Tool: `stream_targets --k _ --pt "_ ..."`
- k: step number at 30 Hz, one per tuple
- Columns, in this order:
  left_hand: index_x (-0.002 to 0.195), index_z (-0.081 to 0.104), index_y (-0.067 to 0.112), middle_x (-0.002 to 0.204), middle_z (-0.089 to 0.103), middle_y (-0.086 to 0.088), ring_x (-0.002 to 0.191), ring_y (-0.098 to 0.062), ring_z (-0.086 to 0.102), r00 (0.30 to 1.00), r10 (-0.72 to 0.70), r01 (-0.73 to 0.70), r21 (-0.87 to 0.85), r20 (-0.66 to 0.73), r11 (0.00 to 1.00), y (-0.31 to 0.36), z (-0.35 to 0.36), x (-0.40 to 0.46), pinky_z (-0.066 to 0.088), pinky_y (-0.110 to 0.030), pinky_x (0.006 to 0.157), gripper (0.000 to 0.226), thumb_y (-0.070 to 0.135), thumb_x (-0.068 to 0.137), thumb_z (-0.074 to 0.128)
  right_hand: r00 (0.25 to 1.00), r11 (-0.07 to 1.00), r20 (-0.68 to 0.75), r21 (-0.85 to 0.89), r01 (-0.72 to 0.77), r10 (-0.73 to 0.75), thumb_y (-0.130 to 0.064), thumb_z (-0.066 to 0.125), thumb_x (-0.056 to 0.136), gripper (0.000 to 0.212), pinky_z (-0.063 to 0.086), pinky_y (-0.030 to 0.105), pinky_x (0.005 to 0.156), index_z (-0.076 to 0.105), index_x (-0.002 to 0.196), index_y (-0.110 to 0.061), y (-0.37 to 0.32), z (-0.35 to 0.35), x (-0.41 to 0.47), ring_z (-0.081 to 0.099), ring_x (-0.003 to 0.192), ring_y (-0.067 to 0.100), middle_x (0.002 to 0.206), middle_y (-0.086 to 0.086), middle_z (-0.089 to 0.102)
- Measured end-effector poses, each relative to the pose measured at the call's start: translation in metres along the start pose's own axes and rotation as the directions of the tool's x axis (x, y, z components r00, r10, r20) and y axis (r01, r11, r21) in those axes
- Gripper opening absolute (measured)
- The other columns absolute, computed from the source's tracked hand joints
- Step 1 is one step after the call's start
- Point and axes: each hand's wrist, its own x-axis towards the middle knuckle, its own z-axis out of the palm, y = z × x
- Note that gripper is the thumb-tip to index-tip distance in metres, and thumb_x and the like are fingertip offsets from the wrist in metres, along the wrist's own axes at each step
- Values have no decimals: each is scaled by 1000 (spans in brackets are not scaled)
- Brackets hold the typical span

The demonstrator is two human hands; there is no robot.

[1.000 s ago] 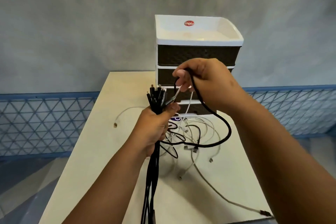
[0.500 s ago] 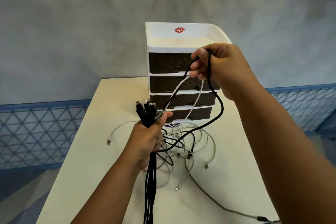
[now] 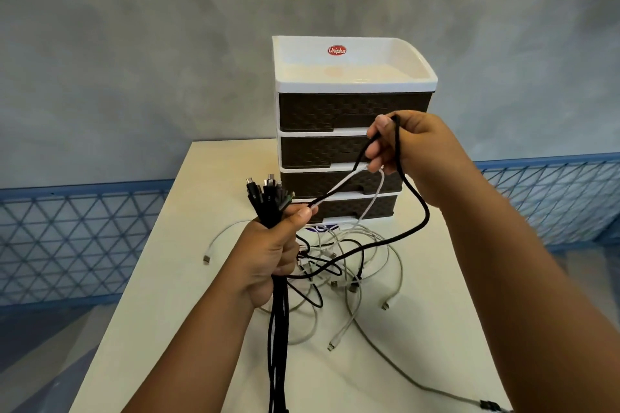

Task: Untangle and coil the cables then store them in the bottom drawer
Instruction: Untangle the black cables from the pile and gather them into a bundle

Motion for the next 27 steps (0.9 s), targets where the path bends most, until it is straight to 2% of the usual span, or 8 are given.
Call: stream_targets --k 5,11,14,17,20,23,25,27 --pt "98 67 14 49 24 7 37 -5 17 999 2 -1 35 -39 999 1 0 -1 13 -15 39 31 27 71 73 996 973 68 218 -79 65 -28 51 100 25 49 23 56 67 95 -10 14 -10 -9 64 60 16 76 6 69" --pt "108 69 11 49 21 8 38 -4 15 999 16 -17 -12 -50 1000 1 -1 -2 11 -16 40 37 32 78 68 995 939 48 330 -98 88 -16 50 100 20 57 28 70 66 101 -5 38 -18 -18 72 78 23 84 9 72" --pt "96 72 12 47 19 8 38 -4 13 998 -59 59 0 19 998 3 0 -4 10 -16 38 27 34 90 59 987 911 150 397 -110 54 -9 49 99 20 59 30 78 65 108 -4 41 -24 -24 73 89 28 93 13 73" --pt "97 68 5 50 18 7 40 -5 13 988 -131 124 88 82 988 3 4 -7 8 -17 40 31 33 85 62 962 883 265 436 -176 61 -5 39 101 28 59 33 81 64 112 -2 36 -28 -29 71 95 32 98 16 72" --pt "86 66 16 51 21 7 39 -6 14 982 -144 125 149 123 981 2 11 -11 9 -18 40 20 32 75 70 919 840 363 440 -316 156 -24 36 99 39 60 34 74 63 109 1 27 -26 -30 72 89 32 92 18 71" --pt "86 65 17 52 25 5 40 -6 16 983 -134 105 215 126 971 0 16 -12 8 -20 44 20 27 71 75 912 907 342 268 -324 225 -42 58 89 43 56 28 61 63 103 -2 19 -24 -30 69 70 23 82 15 67" --pt "83 66 18 54 26 4 42 -7 16 987 -114 85 229 117 970 -1 18 -13 9 -21 45 13 21 74 75 930 975 294 -43 -216 219 -26 70 86 26 52 25 55 65 98 -4 15 -23 -30 64 59 16 78 10 68" --pt "77 69 19 53 27 4 42 -8 16 992 -85 62 217 98 974 -2 17 -12 9 -21 44 7 20 74 75 947 887 247 -457 -74 206 -21 69 89 10 49 20 53 68 95 -12 12 -23 -29 60 55 10 77 3 71"
